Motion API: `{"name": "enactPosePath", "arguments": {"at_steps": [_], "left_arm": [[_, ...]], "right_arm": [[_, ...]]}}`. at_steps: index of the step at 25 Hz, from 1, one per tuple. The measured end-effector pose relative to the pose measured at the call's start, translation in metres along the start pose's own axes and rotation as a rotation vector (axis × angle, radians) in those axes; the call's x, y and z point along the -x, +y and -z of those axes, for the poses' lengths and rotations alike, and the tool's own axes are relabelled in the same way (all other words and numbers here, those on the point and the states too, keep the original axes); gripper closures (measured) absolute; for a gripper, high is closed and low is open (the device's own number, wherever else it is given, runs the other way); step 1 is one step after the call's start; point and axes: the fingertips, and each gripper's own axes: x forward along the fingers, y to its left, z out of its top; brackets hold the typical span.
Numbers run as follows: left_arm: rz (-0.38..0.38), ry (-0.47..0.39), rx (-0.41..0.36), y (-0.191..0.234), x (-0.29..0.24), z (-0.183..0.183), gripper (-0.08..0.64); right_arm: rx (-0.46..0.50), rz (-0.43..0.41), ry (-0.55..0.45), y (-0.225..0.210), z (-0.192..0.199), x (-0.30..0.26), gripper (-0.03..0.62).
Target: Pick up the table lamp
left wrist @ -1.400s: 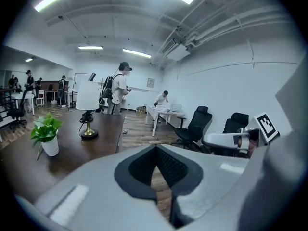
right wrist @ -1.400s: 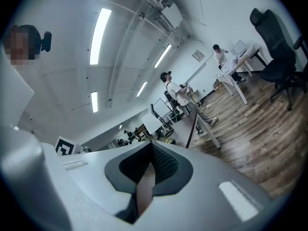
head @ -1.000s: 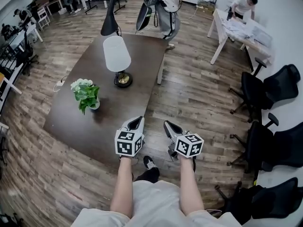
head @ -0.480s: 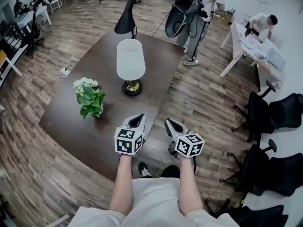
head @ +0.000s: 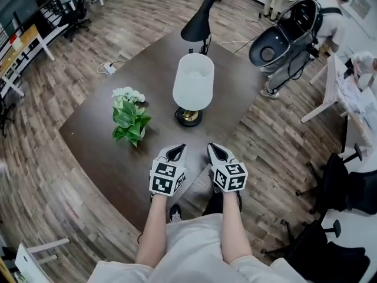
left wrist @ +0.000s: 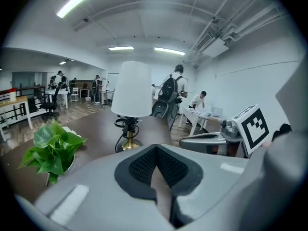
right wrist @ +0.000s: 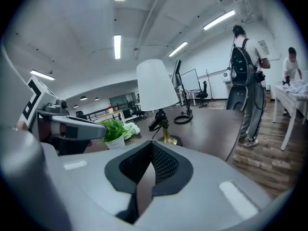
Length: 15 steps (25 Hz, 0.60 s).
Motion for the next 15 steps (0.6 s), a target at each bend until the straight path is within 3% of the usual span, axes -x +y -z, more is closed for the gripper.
{"name": "enactPosePath", "arguments": {"at_steps": [5,15], "left_arm": [[-0.149,-0.016,0.076,0.036,-0.029,-0.017,0.56],[-0.406,0.008,0.201,0.06,-0.077,-0.03,0.56]], "right_arm": [[0.128,-0.096,0.084,-0.026,-0.007,-0.071,0.565],[0.319,-0.298,0.159,-0.05,-0.015,-0.171,0.522]]}}
